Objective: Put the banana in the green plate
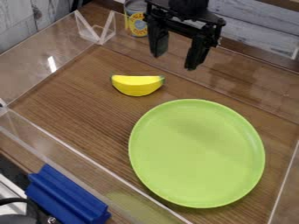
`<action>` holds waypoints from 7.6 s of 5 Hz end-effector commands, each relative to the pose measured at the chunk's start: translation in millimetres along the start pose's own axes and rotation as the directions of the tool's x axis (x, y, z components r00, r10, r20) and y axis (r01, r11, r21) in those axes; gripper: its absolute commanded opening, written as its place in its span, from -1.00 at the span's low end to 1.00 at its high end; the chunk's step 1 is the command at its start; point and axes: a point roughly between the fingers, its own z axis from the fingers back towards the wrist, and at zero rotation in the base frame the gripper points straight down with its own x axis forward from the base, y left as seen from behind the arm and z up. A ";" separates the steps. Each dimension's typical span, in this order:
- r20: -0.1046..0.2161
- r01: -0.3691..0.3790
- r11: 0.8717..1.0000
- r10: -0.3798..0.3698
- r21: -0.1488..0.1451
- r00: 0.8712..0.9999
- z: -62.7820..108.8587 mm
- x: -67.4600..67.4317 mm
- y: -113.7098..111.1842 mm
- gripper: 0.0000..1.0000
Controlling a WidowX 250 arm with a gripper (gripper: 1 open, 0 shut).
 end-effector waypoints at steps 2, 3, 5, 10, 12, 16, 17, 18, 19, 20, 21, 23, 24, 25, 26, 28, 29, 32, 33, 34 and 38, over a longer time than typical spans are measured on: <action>-0.052 0.370 0.929 -0.369 0.024 0.928 -8.3 10.7 22.1 1.00; -0.070 0.533 0.846 -0.530 0.031 0.845 -12.3 14.2 30.6 1.00; -0.105 0.753 0.656 -0.747 0.037 0.656 -23.6 19.3 46.6 1.00; -0.113 0.844 0.535 -0.836 0.048 0.536 -64.5 12.0 79.2 1.00; -0.103 0.831 0.553 -0.825 0.053 0.556 -78.2 12.6 83.2 1.00; -0.091 0.819 0.572 -0.814 0.052 0.574 -96.3 14.6 89.6 1.00; -0.089 0.818 0.573 -0.813 0.054 0.576 -97.1 14.9 90.1 -1.00; -0.085 0.815 0.577 -0.810 0.055 0.580 -95.6 14.3 90.2 -1.00; -0.081 0.812 0.581 -0.808 0.056 0.584 -93.2 13.7 90.4 -1.00; -0.077 0.809 0.585 -0.805 0.057 0.588 -90.7 13.0 90.6 -1.00; -0.077 0.802 0.595 -0.798 0.052 0.597 -85.7 9.9 87.3 -1.00; -0.080 0.792 0.609 -0.788 0.043 0.610 -74.5 3.8 79.8 -1.00; -0.081 0.787 0.615 -0.783 0.039 0.616 -68.9 1.2 76.2 -1.00; -0.080 0.778 0.627 -0.774 0.036 0.628 -62.5 -1.8 72.0 -1.00; -0.077 0.769 0.639 -0.765 0.034 0.639 -55.5 -6.0 65.1 -1.00; -0.066 0.765 0.643 -0.763 0.035 0.643 -42.8 -19.2 38.3 -1.00; -0.061 0.770 0.637 -0.768 0.039 0.638 -37.1 -26.9 20.2 -1.00; -0.055 0.753 0.657 -0.751 0.032 0.658 -23.6 -50.6 -13.7 -1.00; -0.058 0.742 0.670 -0.740 0.022 0.670 -21.9 -56.7 -16.7 -1.00; -0.059 0.733 0.680 -0.731 0.016 0.680 -21.2 -59.1 -18.4 -1.00; -0.063 0.701 0.713 -0.700 -0.003 0.712 -20.0 -56.4 -21.6 -1.00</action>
